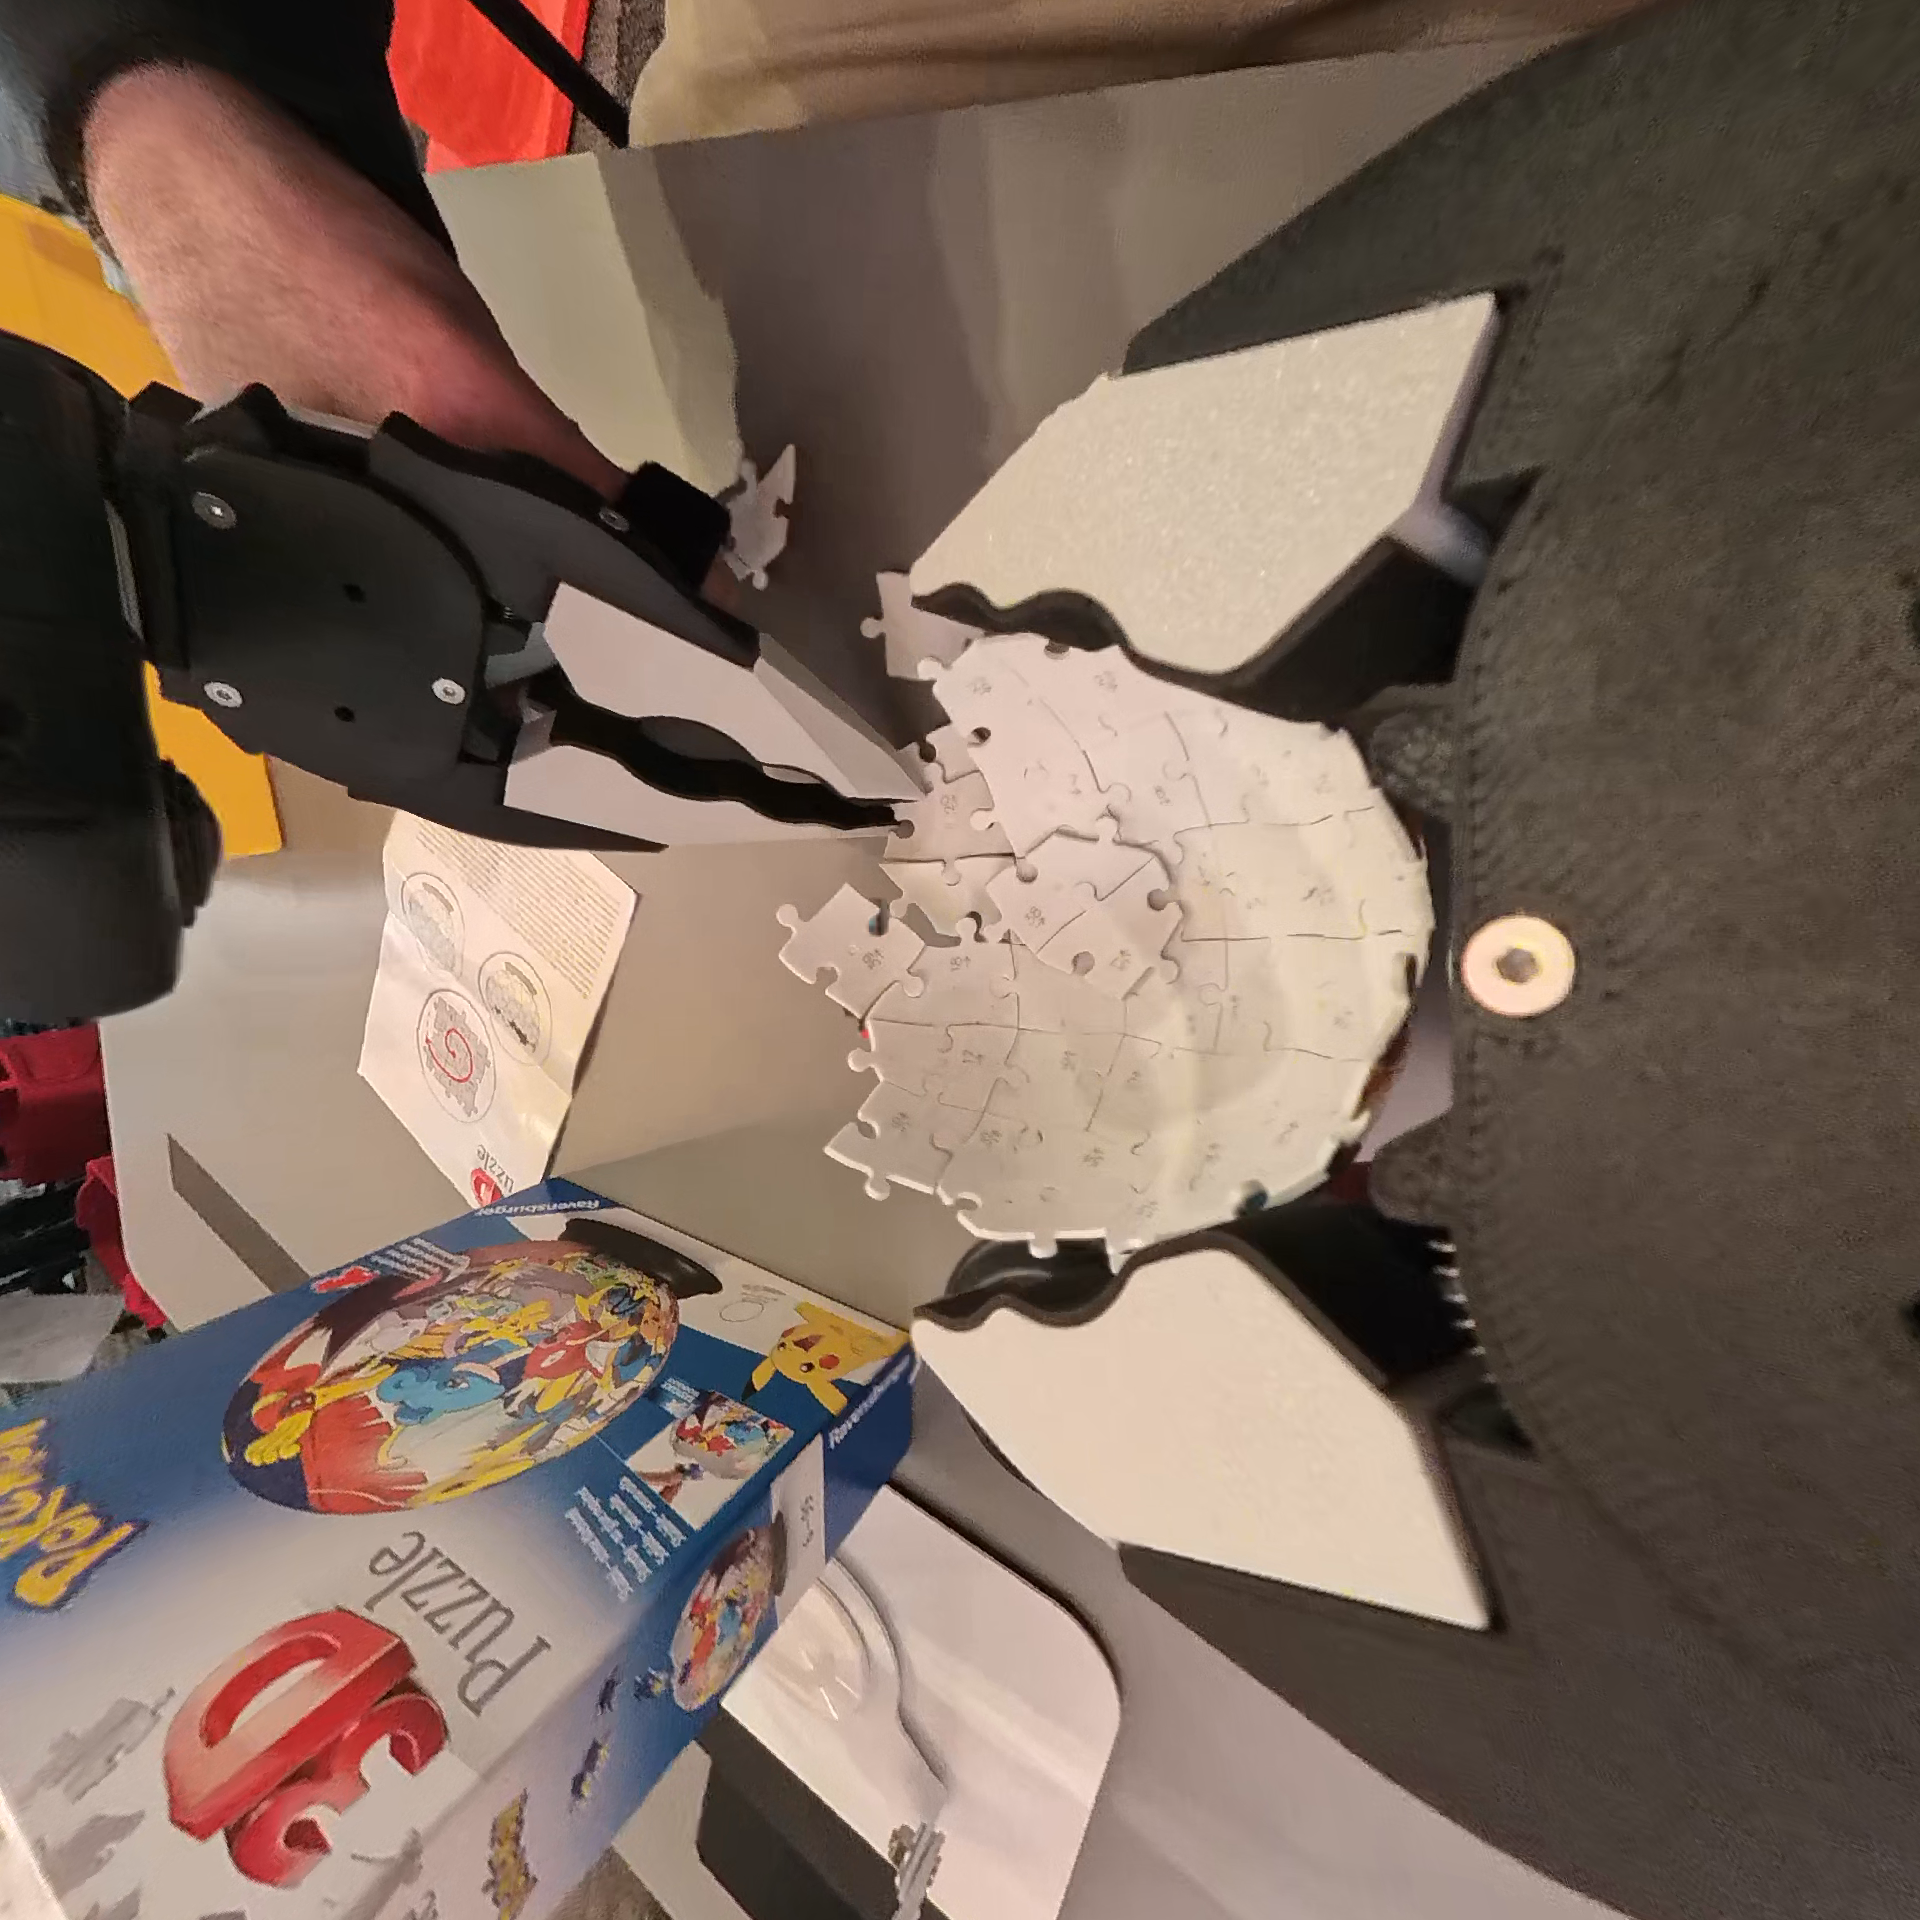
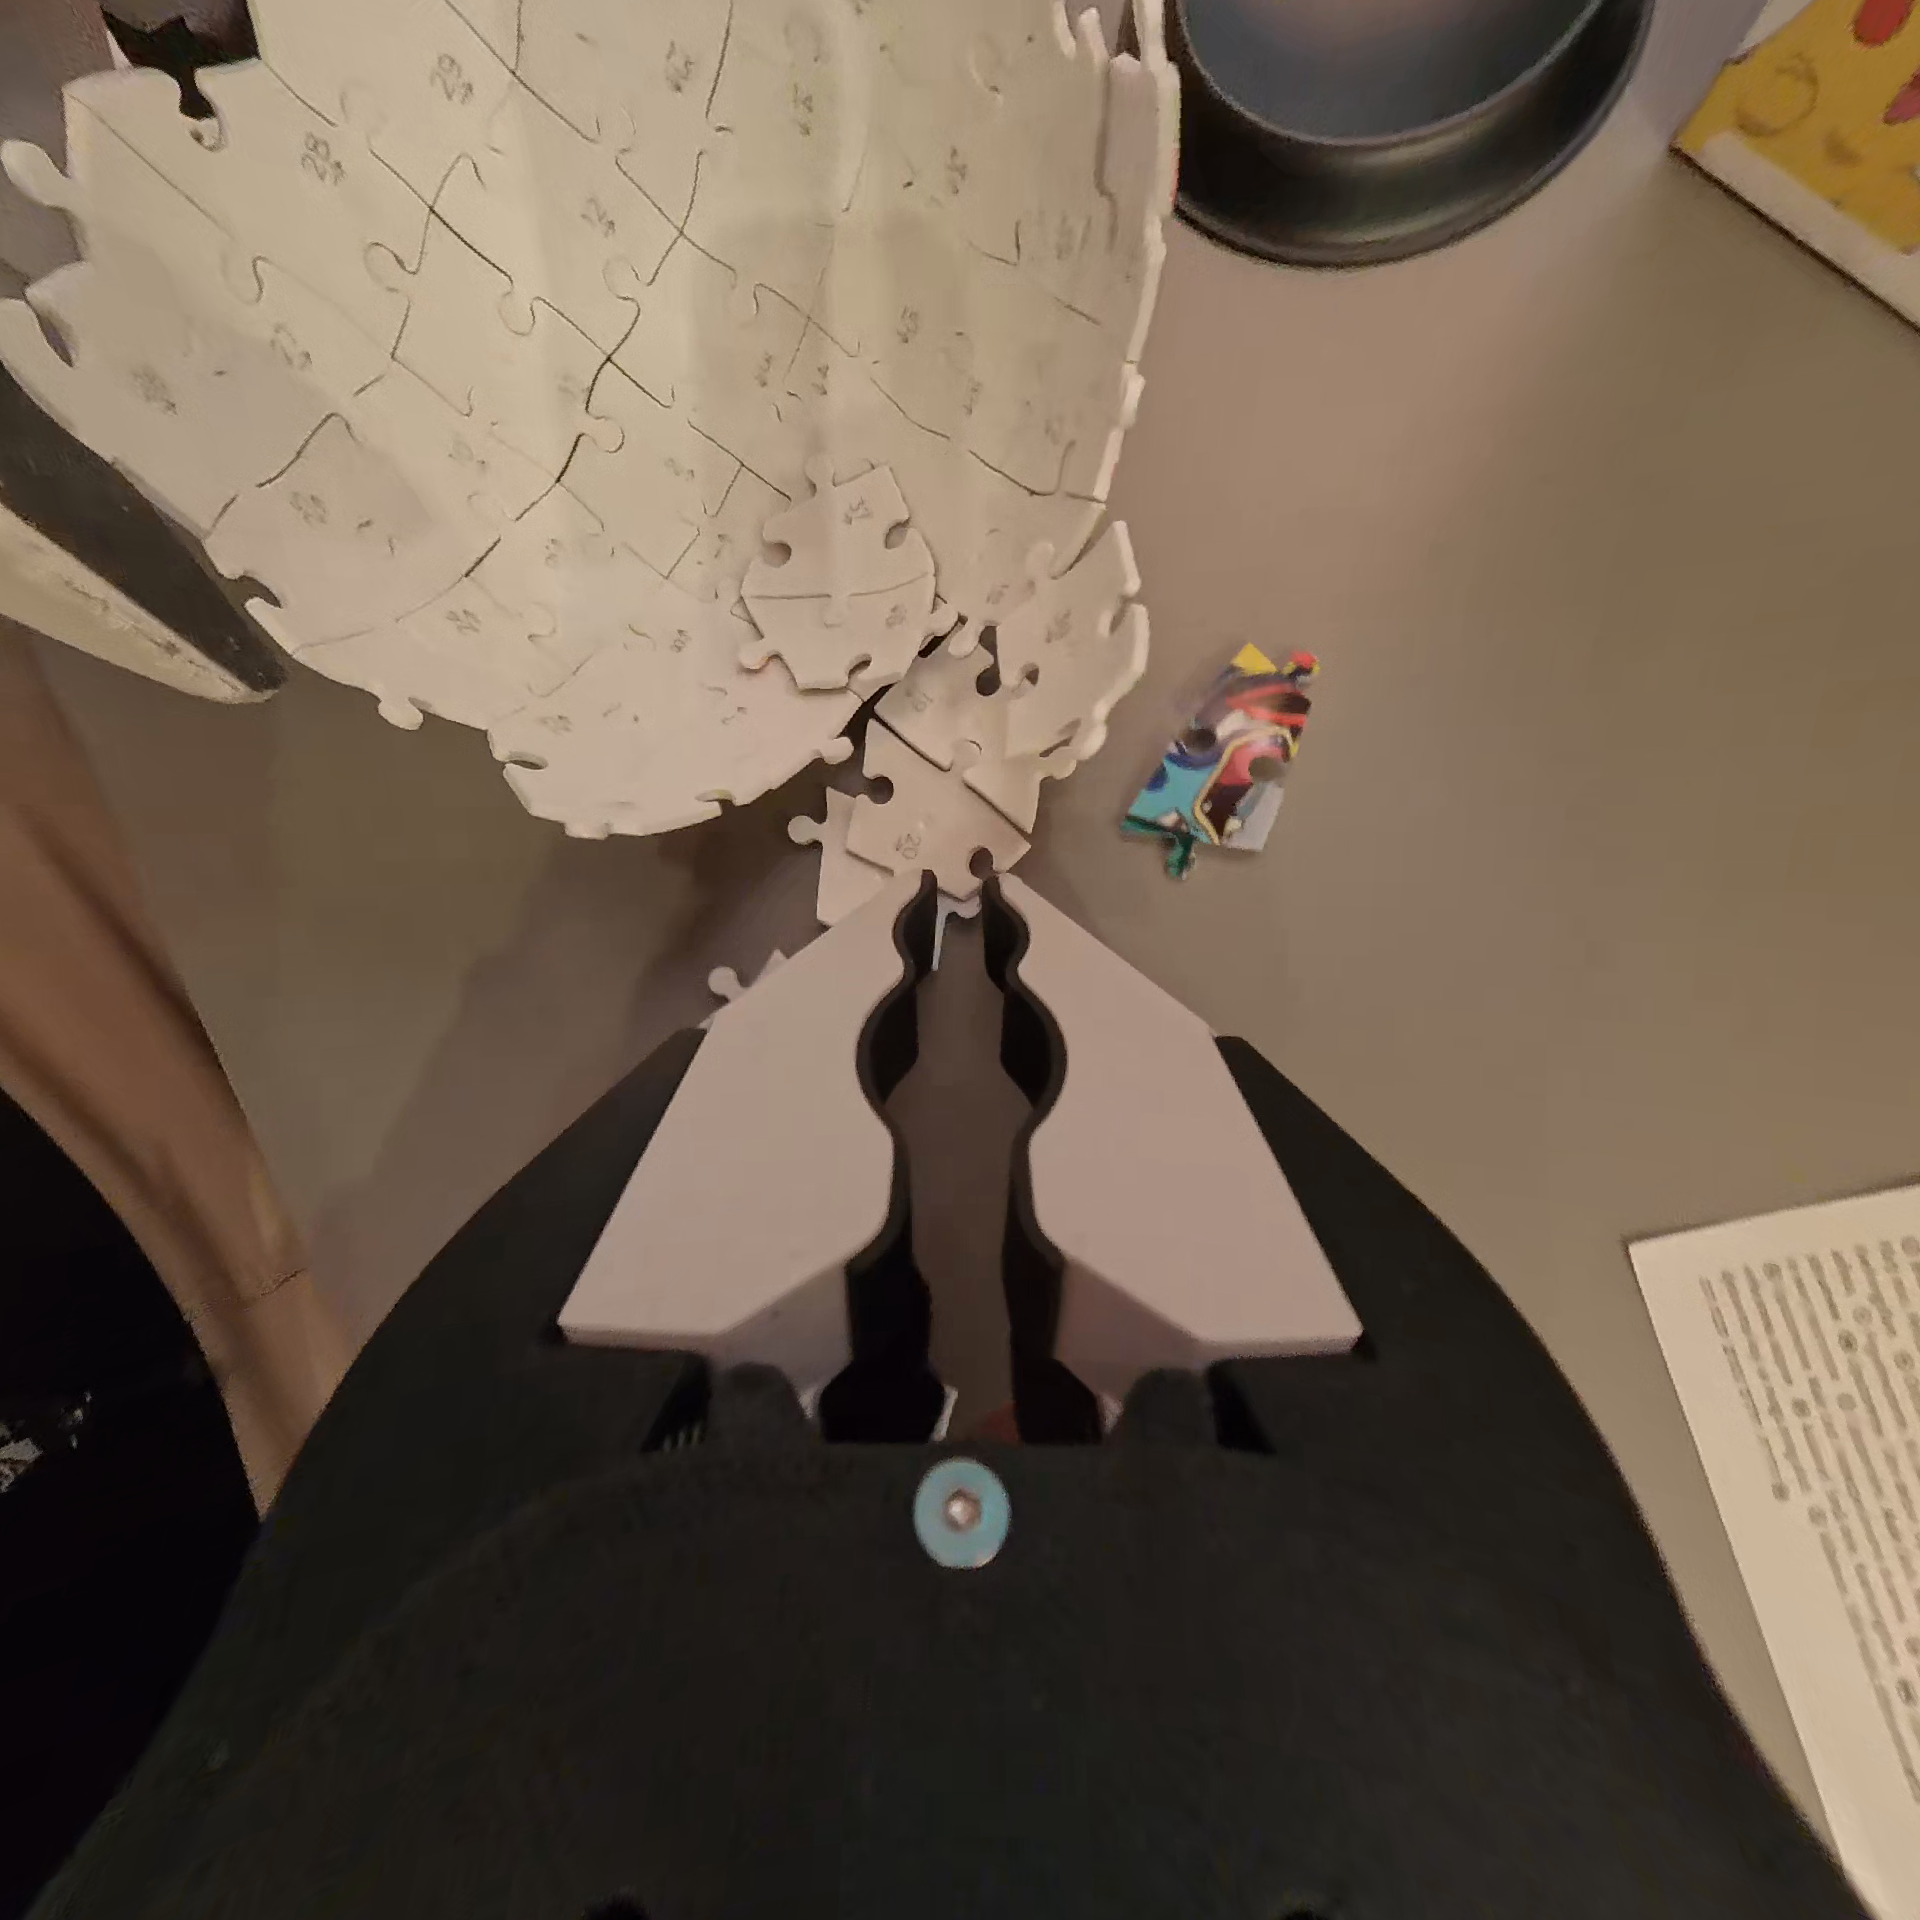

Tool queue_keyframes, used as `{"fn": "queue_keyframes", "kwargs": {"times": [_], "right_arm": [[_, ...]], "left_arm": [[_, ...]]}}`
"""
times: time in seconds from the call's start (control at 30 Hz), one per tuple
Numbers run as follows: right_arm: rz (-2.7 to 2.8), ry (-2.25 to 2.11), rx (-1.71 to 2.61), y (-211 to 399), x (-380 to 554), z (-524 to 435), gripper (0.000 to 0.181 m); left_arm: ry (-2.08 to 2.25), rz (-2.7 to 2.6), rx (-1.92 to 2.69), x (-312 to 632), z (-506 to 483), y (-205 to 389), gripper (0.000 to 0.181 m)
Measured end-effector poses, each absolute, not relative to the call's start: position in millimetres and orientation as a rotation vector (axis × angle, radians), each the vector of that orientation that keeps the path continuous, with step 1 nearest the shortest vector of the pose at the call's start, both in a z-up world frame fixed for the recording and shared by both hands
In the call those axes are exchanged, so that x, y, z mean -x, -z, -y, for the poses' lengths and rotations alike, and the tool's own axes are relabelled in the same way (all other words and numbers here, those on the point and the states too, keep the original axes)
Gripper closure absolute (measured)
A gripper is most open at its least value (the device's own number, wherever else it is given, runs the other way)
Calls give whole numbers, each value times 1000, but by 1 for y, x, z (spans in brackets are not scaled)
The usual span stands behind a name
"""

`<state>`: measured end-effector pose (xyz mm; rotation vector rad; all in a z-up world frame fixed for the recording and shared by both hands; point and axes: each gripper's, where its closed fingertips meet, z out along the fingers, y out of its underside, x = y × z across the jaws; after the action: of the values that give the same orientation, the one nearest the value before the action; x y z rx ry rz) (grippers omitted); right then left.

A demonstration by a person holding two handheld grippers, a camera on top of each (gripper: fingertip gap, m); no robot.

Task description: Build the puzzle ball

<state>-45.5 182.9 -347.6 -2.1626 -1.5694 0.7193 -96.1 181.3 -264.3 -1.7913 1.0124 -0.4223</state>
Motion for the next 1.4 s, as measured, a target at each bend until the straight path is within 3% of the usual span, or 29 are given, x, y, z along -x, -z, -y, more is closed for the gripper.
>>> {"fn": "queue_keyframes", "kwargs": {"times": [0.47,1.4], "right_arm": [[1656,-805,2077,349,111,-164,174],[1642,-794,2063,349,108,-170,176]], "left_arm": [[273,-953,1853,142,-176,260,64],[336,-797,1953,186,-150,274,55]]}}
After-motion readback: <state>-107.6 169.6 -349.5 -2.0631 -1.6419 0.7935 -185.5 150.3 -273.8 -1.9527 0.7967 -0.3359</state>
